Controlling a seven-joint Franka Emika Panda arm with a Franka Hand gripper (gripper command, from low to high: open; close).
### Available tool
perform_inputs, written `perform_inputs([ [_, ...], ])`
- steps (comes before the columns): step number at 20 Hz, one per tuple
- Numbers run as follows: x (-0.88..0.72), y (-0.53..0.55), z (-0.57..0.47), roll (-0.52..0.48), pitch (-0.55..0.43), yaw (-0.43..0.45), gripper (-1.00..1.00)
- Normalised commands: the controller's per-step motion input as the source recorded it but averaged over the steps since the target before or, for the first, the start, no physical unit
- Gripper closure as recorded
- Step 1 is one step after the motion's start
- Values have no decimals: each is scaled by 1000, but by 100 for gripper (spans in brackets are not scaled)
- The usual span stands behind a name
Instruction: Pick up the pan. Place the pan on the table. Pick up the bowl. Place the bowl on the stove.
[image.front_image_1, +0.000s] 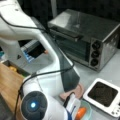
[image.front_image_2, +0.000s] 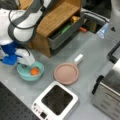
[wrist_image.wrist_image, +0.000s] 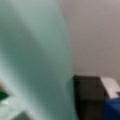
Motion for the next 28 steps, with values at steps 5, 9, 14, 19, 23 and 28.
perform_inputs([
  [5, 205, 363, 169, 145, 49, -214, 100],
  [9, 167, 400, 121, 58, 32, -237, 100],
  [14, 89, 437, 79, -14, 8, -252, 100],
  [19, -8, 401, 30, -89, -32, -234, 100],
  [23, -86, 289, -10, -170, -75, -196, 100],
  [28, -163, 316, -63, -267, -114, -124, 100],
])
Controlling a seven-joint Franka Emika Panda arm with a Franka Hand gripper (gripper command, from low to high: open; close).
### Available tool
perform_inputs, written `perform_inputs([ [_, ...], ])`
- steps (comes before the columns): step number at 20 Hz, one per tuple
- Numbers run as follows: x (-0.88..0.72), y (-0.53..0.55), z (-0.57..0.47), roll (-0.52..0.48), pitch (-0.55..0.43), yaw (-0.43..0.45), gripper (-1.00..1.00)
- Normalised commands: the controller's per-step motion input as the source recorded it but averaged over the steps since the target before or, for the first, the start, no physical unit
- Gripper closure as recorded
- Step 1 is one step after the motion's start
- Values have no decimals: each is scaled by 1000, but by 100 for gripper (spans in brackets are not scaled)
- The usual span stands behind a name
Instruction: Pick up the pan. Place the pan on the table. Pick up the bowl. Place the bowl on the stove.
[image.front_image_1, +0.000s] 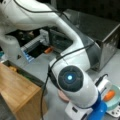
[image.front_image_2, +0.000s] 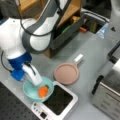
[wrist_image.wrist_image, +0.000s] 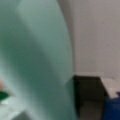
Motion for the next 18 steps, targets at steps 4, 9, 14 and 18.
perform_inputs([
  [4, -211, 226, -63, -259, -108, -102, 100],
  [9, -226, 156, -47, -251, -102, -101, 100],
  [14, -227, 147, -41, -249, -100, -102, 100],
  [18, -227, 148, -42, -249, -100, -102, 100],
])
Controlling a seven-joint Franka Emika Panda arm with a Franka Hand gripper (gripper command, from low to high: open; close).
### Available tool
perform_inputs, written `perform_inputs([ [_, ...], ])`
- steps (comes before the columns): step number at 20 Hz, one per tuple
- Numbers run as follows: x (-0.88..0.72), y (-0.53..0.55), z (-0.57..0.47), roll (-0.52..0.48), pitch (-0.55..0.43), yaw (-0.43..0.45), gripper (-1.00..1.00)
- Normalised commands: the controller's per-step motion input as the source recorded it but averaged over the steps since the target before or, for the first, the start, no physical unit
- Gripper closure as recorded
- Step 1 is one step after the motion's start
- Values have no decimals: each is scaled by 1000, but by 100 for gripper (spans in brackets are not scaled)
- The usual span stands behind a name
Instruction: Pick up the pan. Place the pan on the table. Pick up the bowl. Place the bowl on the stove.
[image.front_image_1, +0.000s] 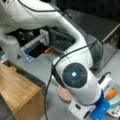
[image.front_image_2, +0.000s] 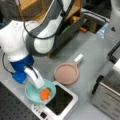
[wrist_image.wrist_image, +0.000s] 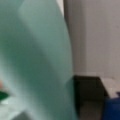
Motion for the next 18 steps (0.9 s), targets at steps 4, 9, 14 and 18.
perform_inputs([
  [4, -227, 148, -43, -249, -100, -102, 100],
  [9, -255, 146, -56, -594, 17, -44, 100],
  [14, -275, 191, -33, -616, 37, 24, 100],
  [18, -243, 226, -23, -370, -39, 4, 100],
])
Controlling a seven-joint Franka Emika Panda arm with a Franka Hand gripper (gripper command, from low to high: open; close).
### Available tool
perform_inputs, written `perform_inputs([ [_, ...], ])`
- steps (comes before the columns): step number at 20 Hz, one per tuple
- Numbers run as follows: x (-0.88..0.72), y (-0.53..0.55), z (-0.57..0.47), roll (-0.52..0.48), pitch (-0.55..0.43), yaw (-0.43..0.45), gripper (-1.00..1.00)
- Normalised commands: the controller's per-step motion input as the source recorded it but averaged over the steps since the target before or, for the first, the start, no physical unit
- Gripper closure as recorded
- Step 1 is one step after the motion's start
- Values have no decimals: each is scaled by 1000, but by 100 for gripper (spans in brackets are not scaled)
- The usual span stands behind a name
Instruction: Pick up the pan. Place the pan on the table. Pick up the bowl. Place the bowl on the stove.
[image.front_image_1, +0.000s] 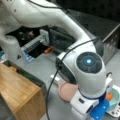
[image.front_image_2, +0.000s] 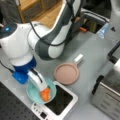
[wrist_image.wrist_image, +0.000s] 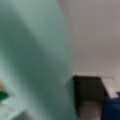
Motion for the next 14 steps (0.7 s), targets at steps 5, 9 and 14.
perform_inputs([
  [5, -253, 107, -44, -275, -60, -9, 100],
  [9, -259, 34, -55, -258, -62, -22, 100],
  [14, -244, 103, -90, -206, -51, -98, 100],
])
